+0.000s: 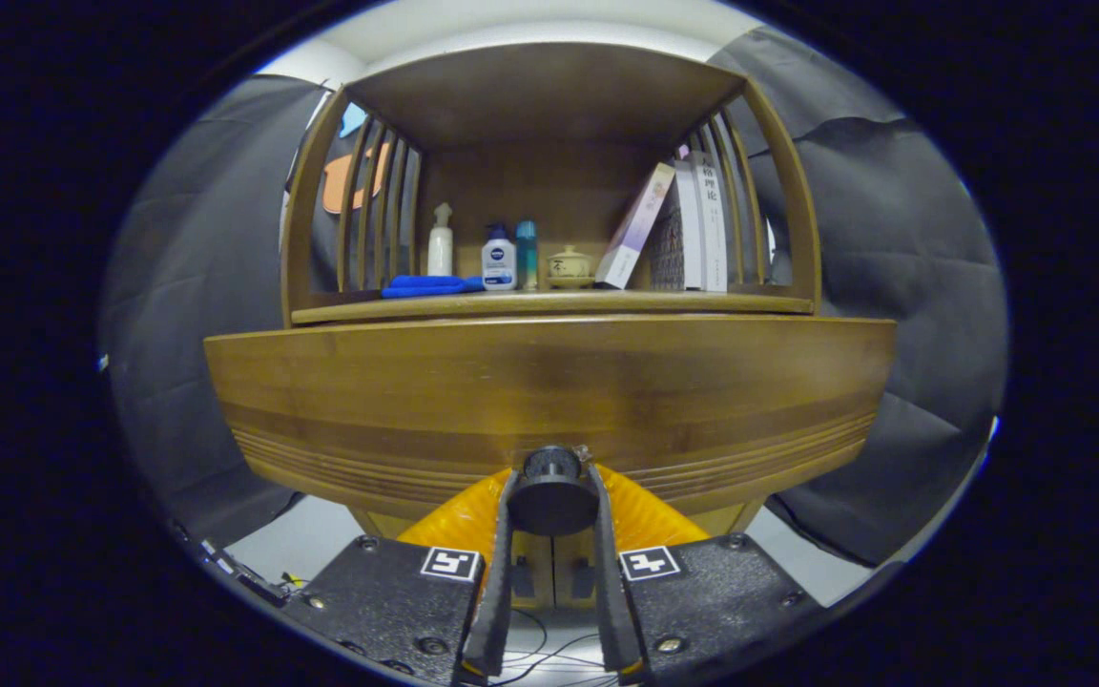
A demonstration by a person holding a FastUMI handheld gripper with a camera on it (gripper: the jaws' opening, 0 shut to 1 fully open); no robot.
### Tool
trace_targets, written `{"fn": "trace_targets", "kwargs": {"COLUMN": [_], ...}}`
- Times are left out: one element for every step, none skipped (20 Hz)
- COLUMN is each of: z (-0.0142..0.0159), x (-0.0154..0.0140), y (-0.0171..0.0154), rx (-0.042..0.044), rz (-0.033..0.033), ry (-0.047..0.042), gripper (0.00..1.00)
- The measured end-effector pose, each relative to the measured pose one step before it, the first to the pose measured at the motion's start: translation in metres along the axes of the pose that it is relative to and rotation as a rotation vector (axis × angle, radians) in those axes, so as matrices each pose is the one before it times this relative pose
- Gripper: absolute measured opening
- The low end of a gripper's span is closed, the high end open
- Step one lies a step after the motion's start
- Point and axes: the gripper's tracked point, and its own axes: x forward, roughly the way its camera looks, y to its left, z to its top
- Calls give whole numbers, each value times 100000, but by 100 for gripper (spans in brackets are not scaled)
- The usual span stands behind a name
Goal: Pull open the drawer, take out the items inside it, and place them on the countertop above the cabinet.
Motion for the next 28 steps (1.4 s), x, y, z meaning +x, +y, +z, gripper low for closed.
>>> {"fn": "trace_targets", "kwargs": {"z": [-187,-112,-143,-118,-94,-76,-206,-118,-85,-126,-230,-249,-282,-244,-462,-364,214,-301,-37,110,-67,27,-144,121,-113,7,260,598], "x": [-537,-502,-451,-440,-522,-449,-447,-463,-318,-355,-531,-522,-523,-380,-408,-392,-136,-293,-147,143,-37,-77,35,6,34,-8,-223,-357], "y": [-17,-9,14,-30,-99,-76,42,4,-8,53,41,-13,-10,35,-22,96,151,-76,42,56,32,-116,-59,-210,44,2,-46,-70], "rx": [-361,32,-652,-1245,-290,580,619,295,-238,418,801,117,3,194,48,-249,-478,-1060,815,115,-190,-606,-914,-563,18,411,484,-637], "rz": [90,123,161,174,243,208,112,90,432,674,543,258,154,101,76,442,323,-4,146,108,-162,-427,-417,-356,315,189,-919,-1072], "ry": [-112,-105,-263,-141,-262,186,372,299,217,453,602,555,304,393,615,628,-1196,534,-71,-355,125,-446,-329,-323,-271,-173,-2308,-2092], "gripper": [40,40,40,40,40,40,40,40,40,40,40,40,40,40,40,40,40,40,40,40,40,40,40,40,40,42,46,49]}}
